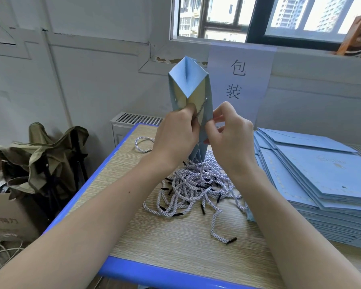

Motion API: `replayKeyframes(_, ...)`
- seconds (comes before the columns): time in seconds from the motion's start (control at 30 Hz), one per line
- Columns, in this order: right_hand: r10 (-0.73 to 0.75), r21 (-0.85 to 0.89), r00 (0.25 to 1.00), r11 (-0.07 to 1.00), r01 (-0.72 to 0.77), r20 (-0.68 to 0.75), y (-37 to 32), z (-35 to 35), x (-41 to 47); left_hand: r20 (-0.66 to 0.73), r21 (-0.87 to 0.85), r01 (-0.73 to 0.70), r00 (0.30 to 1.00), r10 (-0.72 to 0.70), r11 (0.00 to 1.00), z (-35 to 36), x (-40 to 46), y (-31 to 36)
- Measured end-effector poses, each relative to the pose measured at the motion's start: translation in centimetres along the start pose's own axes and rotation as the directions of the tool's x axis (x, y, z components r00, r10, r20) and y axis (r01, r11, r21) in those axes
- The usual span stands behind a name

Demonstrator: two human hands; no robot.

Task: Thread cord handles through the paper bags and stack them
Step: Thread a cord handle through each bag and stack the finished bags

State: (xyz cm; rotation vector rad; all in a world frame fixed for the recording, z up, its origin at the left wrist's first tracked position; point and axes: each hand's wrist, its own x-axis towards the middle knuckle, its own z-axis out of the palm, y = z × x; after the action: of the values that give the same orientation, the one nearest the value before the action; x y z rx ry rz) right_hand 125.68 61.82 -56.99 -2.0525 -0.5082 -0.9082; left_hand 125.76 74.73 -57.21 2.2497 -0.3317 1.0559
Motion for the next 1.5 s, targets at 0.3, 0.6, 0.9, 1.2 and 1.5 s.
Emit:
replayKeyframes(0.3,-0.004,-0.010,1.000,1.000,0.004,0.019,0.0,-0.1,0.0,0.024,0.004,0.046,0.999,-0.046,0.999,-0.2,-0.2,0.2)
replayKeyframes(0.6,0.055,0.026,0.998,0.998,-0.056,0.023,0.1,-0.5,0.0,0.116,-0.088,-0.067,0.990,0.077,0.994,-0.3,-0.6,0.5)
replayKeyframes(0.9,0.143,0.089,0.989,0.985,-0.146,0.031,0.3,-0.7,0.1,-0.135,-0.044,-0.123,0.984,0.116,0.991,-0.7,-0.4,0.1)
replayKeyframes(1.2,0.233,0.034,0.934,0.967,-0.251,0.270,0.3,-2.2,0.7,-0.055,0.076,-0.174,0.982,0.178,0.982,-0.7,-0.4,0.4)
replayKeyframes(1.5,0.353,-0.368,0.603,0.924,-0.105,0.715,0.0,-3.2,0.1,-0.041,0.124,-0.243,0.967,0.250,0.962,-0.3,-0.4,-0.4)
